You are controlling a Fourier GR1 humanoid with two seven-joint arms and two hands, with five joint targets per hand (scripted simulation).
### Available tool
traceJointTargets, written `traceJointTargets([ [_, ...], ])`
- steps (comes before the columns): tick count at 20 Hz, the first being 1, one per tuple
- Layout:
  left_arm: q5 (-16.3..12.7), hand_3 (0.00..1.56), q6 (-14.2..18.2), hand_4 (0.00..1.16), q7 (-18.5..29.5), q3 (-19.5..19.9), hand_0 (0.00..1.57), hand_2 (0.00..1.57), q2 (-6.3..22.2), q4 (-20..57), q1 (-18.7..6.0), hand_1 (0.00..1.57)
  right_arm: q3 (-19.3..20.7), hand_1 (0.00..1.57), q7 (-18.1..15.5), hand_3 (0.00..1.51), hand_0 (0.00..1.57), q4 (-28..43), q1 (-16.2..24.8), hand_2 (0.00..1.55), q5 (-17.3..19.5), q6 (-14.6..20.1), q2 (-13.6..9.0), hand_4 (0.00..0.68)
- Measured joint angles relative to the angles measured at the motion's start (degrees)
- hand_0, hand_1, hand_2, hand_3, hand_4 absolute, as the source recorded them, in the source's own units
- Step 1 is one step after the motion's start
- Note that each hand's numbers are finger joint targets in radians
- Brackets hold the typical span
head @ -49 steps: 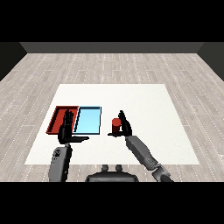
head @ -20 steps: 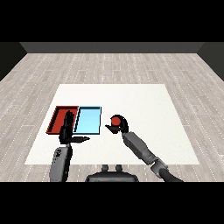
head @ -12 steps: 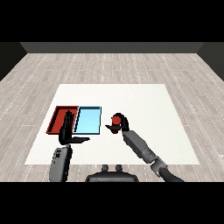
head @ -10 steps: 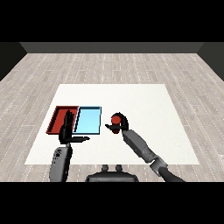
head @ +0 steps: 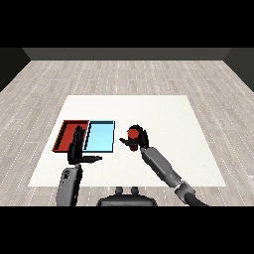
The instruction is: Pick the red can and put it in the red box
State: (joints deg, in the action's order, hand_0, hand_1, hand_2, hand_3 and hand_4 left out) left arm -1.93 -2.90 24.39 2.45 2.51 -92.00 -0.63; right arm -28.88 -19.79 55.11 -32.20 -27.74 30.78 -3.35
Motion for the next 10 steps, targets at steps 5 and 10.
traceJointTargets([
  [5, 1.29, 0.00, 0.06, 0.00, -0.79, -1.62, 0.00, 0.00, -0.20, -1.21, 0.34, 0.00, 1.40, 1.57, 3.11, 1.40, 1.57, 7.31, 1.45, 1.47, 4.38, 1.30, -2.39, 0.610],
  [10, 1.59, 0.00, 0.01, 0.00, -4.71, -4.39, 0.00, 0.00, -1.37, -3.86, -0.28, 0.00, 2.02, 1.53, 5.80, 1.40, 1.53, 17.13, 4.39, 1.46, 7.93, 2.82, -5.52, 0.601],
])
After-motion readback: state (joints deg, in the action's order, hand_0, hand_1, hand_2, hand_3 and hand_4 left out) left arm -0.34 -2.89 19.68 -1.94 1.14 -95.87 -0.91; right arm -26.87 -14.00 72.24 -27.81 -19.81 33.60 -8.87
